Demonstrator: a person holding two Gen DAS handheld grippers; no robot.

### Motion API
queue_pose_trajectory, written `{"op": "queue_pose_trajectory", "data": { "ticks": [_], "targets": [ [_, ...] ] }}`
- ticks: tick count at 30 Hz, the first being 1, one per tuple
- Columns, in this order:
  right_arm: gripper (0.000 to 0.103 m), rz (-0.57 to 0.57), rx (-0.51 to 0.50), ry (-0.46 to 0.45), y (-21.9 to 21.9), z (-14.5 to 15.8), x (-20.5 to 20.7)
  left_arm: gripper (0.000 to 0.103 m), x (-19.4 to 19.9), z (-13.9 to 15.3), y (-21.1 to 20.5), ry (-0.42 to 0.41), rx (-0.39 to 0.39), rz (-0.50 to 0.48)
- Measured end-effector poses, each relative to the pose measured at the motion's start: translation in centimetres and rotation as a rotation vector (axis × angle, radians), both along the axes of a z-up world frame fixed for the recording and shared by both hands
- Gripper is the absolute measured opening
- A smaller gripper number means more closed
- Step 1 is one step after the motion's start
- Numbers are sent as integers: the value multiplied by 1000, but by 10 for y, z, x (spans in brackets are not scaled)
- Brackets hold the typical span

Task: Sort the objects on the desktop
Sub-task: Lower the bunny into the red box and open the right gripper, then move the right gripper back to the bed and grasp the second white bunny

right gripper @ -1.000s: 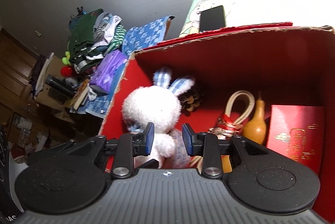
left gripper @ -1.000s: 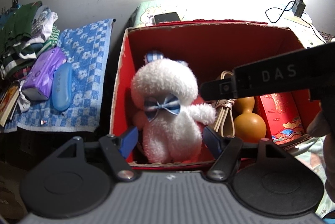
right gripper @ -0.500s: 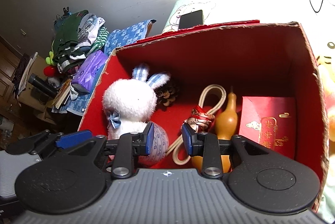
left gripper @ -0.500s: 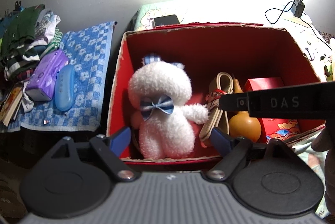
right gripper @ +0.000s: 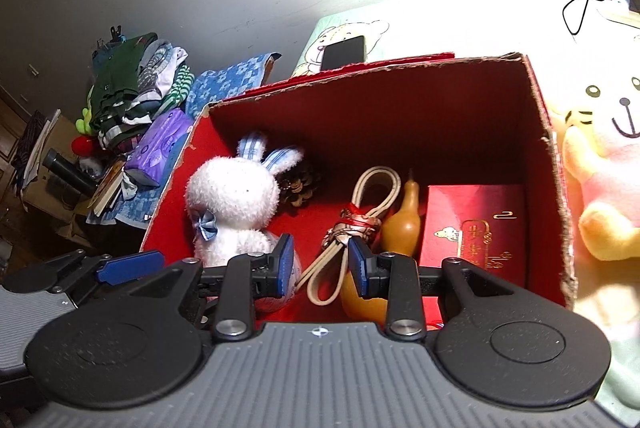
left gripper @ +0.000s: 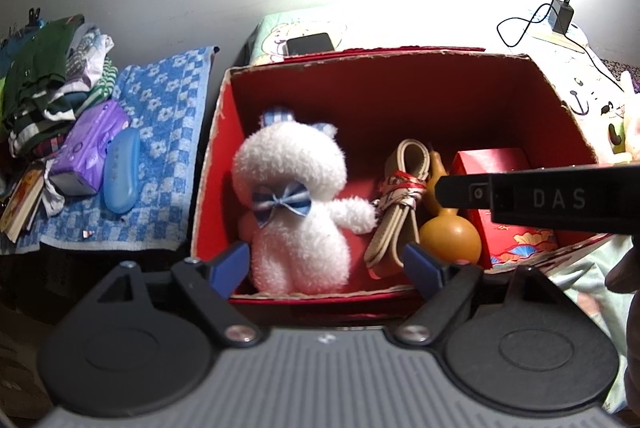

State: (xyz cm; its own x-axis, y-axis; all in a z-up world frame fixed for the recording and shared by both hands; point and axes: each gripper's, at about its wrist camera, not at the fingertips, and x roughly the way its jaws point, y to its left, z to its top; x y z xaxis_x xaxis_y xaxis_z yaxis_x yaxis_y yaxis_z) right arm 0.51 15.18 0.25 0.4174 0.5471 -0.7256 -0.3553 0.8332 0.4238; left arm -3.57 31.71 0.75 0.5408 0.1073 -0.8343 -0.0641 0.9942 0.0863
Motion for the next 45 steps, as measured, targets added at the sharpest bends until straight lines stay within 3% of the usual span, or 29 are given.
{"op": "queue_pose_trajectory", "data": {
  "ticks": [7,11,18,23,29,32,37,45],
  "targets": [
    [33,-39,-5,-26,-15,7,-7,86,1,7,-15,-23,16,-9],
    [34,-65,16,-47,-29,14,-12,87,2,11,-25,-39,-14,-25],
    [34,-100,122,-72,-71,28,-16,87,4,25,-54,-82,-56,-58],
    [35,-123,181,-97,-115,37,-12,87,7,41,-94,-162,-110,-107],
    [36,-204,199,-99,-192,37,6,89,21,45,-172,-176,-178,-218],
    [43,-254,194,-105,-234,35,13,90,30,42,-215,-172,-187,-269],
    [44,-321,188,-88,-298,23,27,92,47,28,-279,-194,-150,-347],
    [54,-309,154,22,-348,-19,47,92,91,-15,-320,-102,-222,-371]
  ]
}}
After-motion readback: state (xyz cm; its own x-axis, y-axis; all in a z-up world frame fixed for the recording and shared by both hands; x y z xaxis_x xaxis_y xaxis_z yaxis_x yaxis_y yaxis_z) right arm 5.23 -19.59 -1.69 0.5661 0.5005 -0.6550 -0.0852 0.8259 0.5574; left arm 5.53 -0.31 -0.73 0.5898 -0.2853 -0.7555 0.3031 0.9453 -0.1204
